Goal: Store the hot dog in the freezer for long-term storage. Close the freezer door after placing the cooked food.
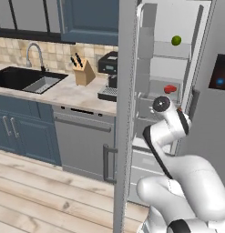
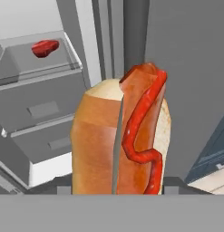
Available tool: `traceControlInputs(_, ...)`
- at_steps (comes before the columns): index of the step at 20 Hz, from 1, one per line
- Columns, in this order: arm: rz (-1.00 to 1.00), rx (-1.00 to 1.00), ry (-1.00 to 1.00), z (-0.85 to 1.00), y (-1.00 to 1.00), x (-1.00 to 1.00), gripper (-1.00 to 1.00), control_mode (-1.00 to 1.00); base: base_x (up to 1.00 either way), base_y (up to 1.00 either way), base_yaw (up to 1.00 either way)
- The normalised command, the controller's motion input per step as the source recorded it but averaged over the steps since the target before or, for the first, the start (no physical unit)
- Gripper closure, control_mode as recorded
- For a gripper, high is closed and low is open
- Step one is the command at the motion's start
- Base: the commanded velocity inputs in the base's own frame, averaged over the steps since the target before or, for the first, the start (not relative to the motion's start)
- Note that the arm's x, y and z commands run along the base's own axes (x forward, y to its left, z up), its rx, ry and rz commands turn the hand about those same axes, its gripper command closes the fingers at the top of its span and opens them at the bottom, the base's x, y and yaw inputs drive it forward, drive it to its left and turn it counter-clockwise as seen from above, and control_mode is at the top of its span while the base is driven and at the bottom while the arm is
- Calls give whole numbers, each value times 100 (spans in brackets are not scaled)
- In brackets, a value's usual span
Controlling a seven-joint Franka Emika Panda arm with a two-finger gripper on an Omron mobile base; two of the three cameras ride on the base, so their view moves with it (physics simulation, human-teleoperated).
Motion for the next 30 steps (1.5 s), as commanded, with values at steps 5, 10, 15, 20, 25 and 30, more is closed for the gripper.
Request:
traceControlInputs(5,0,0,0,17,-5,34,100,-100,0,0,0)
traceControlInputs(10,0,0,0,26,-16,41,100,-100,0,0,0)
traceControlInputs(15,1,-12,0,5,-30,42,100,-100,0,0,0)
traceControlInputs(20,5,-7,0,9,-17,32,100,-100,0,0,0)
traceControlInputs(25,14,0,2,1,-3,10,100,-100,0,0,0)
traceControlInputs(30,8,0,18,14,-9,30,100,-100,0,0,0)
